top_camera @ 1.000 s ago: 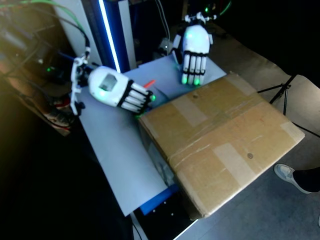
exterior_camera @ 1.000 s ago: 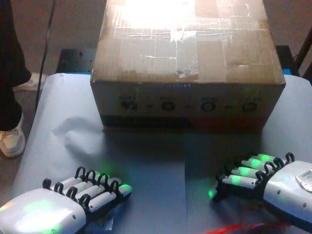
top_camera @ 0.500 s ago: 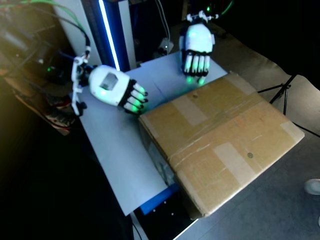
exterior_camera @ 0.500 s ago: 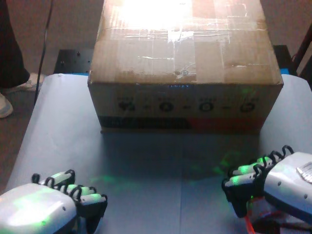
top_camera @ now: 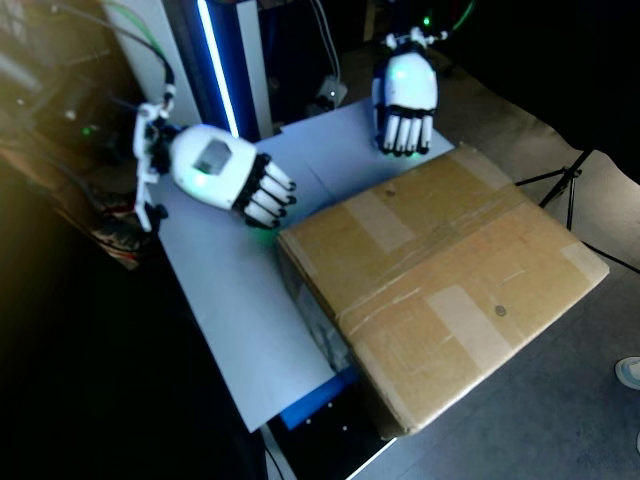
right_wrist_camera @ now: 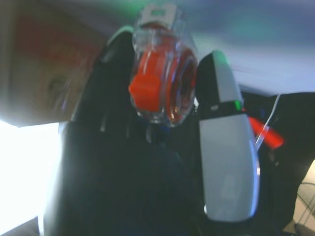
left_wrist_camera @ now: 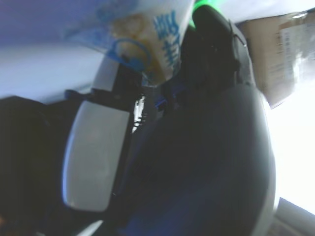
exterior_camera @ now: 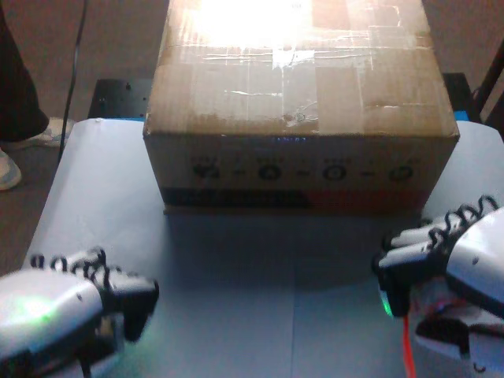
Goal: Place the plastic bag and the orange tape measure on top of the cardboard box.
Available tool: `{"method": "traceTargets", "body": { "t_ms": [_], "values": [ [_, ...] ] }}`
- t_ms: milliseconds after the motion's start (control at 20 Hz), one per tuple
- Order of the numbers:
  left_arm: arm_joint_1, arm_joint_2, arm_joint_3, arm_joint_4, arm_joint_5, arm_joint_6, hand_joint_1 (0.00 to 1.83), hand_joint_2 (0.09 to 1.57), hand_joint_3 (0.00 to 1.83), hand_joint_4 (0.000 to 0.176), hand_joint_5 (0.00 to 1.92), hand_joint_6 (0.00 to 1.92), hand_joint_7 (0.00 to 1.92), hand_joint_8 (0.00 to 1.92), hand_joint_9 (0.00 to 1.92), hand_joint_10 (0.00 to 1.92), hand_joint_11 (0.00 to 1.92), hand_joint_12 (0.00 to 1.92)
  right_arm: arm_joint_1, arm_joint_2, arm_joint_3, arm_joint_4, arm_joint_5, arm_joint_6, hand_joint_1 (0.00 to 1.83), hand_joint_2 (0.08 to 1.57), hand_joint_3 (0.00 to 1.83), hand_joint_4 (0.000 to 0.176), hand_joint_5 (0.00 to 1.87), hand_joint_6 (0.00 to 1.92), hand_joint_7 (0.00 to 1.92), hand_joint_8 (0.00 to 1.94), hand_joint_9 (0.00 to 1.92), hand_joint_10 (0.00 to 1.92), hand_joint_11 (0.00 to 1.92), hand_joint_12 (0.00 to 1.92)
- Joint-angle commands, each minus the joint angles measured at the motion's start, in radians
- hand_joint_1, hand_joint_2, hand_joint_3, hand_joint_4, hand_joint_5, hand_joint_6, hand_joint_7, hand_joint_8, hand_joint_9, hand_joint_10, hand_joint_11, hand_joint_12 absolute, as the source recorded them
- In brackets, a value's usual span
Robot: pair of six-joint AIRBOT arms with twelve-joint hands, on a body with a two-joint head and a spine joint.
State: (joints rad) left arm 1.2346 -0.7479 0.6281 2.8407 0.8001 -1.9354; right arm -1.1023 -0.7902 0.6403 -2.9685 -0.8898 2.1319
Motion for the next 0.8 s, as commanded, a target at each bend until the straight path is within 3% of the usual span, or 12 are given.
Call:
{"method": "traceTargets", "body": {
  "t_ms": [0,250,300,350,400,450,550,600,650,700,750],
  "values": [
    [-0.019,0.013,-0.006,0.048,0.156,-0.019,1.22,1.46,0.0,0.0,0.35,1.92,0.39,1.88,0.34,1.86,0.0,1.92,0.016,0.002,-0.007,-0.042,-0.135,0.008,1.49,1.19,0.0,0.0,0.72,1.3,0.74,1.26,0.86,1.27,0.59,1.68],
    [-0.032,0.09,-0.044,0.121,0.278,-0.096,1.22,1.45,0.0,0.0,0.39,1.92,0.35,1.78,0.36,1.86,0.0,1.85,0.019,0.035,-0.032,-0.044,-0.2,0.031,1.49,1.19,0.0,0.0,0.72,1.31,0.73,1.26,0.81,1.36,0.64,1.64],
    [-0.033,0.102,-0.048,0.132,0.302,-0.114,1.21,1.46,0.0,0.0,0.39,1.92,0.33,1.78,0.35,1.91,0.0,1.87,0.021,0.044,-0.038,-0.044,-0.209,0.033,1.5,1.14,0.0,0.0,0.89,1.08,0.86,1.15,0.91,1.23,0.8,1.5],
    [-0.033,0.116,-0.055,0.138,0.324,-0.117,1.22,1.46,0.0,0.0,0.39,1.92,0.34,1.76,0.36,1.92,0.0,1.91,0.023,0.053,-0.041,-0.044,-0.218,0.042,1.51,1.12,0.0,0.0,0.95,0.97,0.91,1.09,0.96,1.16,0.83,1.45],
    [-0.035,0.129,-0.061,0.141,0.349,-0.117,1.22,1.45,0.0,0.0,0.37,1.92,0.33,1.74,0.41,1.92,0.0,1.92,0.029,0.063,-0.046,-0.044,-0.226,0.048,1.5,1.13,0.0,0.0,0.91,0.92,0.89,1.18,0.93,1.24,0.77,1.51],
    [-0.035,0.139,-0.065,0.143,0.373,-0.117,1.22,1.45,0.0,0.0,0.37,1.91,0.33,1.74,0.42,1.92,0.0,1.92,0.037,0.073,-0.05,-0.044,-0.227,0.049,1.37,1.16,0.0,0.0,0.83,1.05,0.84,1.29,0.88,1.39,0.89,1.6],
    [-0.04,0.153,-0.067,0.148,0.403,-0.117,1.22,1.45,0.0,0.0,0.39,1.91,0.33,1.74,0.4,1.92,0.0,1.92,0.053,0.086,-0.052,-0.044,-0.248,0.049,1.38,1.13,0.0,0.0,0.91,1.02,0.92,1.18,0.91,1.24,0.8,1.57],
    [-0.058,0.156,-0.064,0.154,0.406,-0.117,1.22,1.45,0.0,0.0,0.42,1.89,0.33,1.74,0.38,1.92,0.0,1.9,0.066,0.095,-0.052,-0.044,-0.253,0.049,1.38,1.14,0.0,0.0,0.77,1.16,0.97,1.14,0.93,1.24,0.8,1.56],
    [-0.074,0.156,-0.06,0.159,0.406,-0.117,1.22,1.45,0.0,0.0,0.41,1.91,0.33,1.76,0.36,1.92,0.0,1.86,0.075,0.1,-0.051,-0.044,-0.253,0.048,1.37,1.17,0.01,0.0,0.72,1.16,0.9,1.26,0.86,1.33,0.79,1.56],
    [-0.094,0.156,-0.056,0.164,0.405,-0.116,1.22,1.45,0.0,0.0,0.41,1.92,0.33,1.76,0.35,1.92,0.0,1.83,0.083,0.106,-0.051,-0.044,-0.253,0.048,1.37,1.14,0.0,0.0,0.86,1.06,0.91,1.21,0.89,1.27,0.79,1.56],
    [-0.126,0.156,-0.046,0.171,0.399,-0.116,1.22,1.45,0.0,0.0,0.41,1.92,0.34,1.74,0.35,1.92,0.0,1.84,0.097,0.114,-0.047,-0.044,-0.254,0.048,1.38,1.14,0.0,0.0,0.77,1.16,0.96,1.14,0.93,1.24,0.8,1.56]
  ]
}}
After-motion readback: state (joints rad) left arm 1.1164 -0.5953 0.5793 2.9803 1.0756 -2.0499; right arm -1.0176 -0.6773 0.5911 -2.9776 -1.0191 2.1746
